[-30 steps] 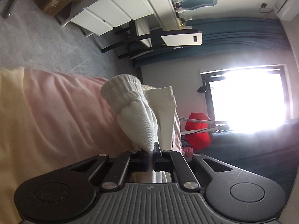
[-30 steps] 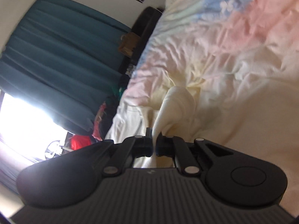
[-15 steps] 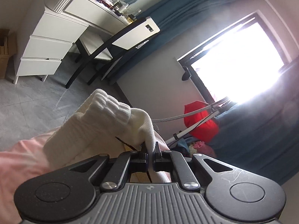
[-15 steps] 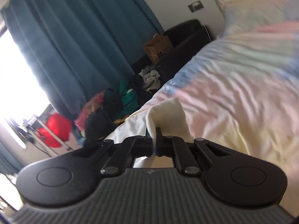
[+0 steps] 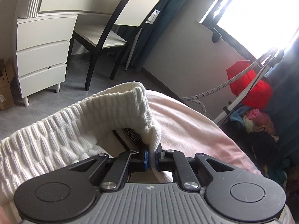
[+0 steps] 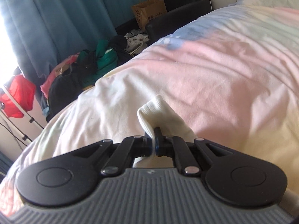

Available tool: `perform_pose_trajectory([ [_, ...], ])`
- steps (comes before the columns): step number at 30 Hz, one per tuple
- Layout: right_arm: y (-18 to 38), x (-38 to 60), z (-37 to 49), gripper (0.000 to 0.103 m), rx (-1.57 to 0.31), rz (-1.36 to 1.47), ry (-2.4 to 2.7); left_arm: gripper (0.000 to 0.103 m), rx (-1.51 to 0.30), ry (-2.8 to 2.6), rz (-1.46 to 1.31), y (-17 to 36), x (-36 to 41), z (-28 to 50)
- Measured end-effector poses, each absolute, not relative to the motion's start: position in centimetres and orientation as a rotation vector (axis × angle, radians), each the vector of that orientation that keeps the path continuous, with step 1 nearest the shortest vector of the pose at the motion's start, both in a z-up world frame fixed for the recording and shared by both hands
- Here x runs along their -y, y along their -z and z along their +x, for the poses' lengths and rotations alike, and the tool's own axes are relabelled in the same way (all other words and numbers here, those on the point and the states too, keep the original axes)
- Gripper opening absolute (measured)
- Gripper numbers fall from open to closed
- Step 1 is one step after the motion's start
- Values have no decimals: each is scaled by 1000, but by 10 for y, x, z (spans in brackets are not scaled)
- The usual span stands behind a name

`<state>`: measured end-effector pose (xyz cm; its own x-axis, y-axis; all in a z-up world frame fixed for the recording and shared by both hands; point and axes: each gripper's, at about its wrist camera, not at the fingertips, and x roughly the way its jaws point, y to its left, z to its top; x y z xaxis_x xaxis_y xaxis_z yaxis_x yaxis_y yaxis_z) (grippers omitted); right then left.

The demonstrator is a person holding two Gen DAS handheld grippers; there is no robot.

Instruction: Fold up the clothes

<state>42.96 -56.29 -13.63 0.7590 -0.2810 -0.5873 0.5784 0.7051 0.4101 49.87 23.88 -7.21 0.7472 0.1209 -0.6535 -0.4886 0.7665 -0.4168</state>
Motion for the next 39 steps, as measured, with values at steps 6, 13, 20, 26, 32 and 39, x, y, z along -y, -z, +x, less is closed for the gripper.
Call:
perform_pose_trajectory([
  [6,113,573,388,74,-463,725,390,34,-629,-269,-612,55,-249,456],
  [13,79,579,295,90,-388,839,292,56,-605,-306,-647,33,-272,346],
  [20,89,572,216,92,-354,984,321,78,-658,-299,-935,75,-306,269],
  [26,133,550,221,92,-451,1069,334,82,-629,-268,-1078,116,-296,266],
  [32,179,535,260,91,-420,1088,270,82,-552,-271,-1049,120,-287,309],
  [39,193,529,289,18,-310,1160,317,27,-511,-316,-1077,112,-292,334],
])
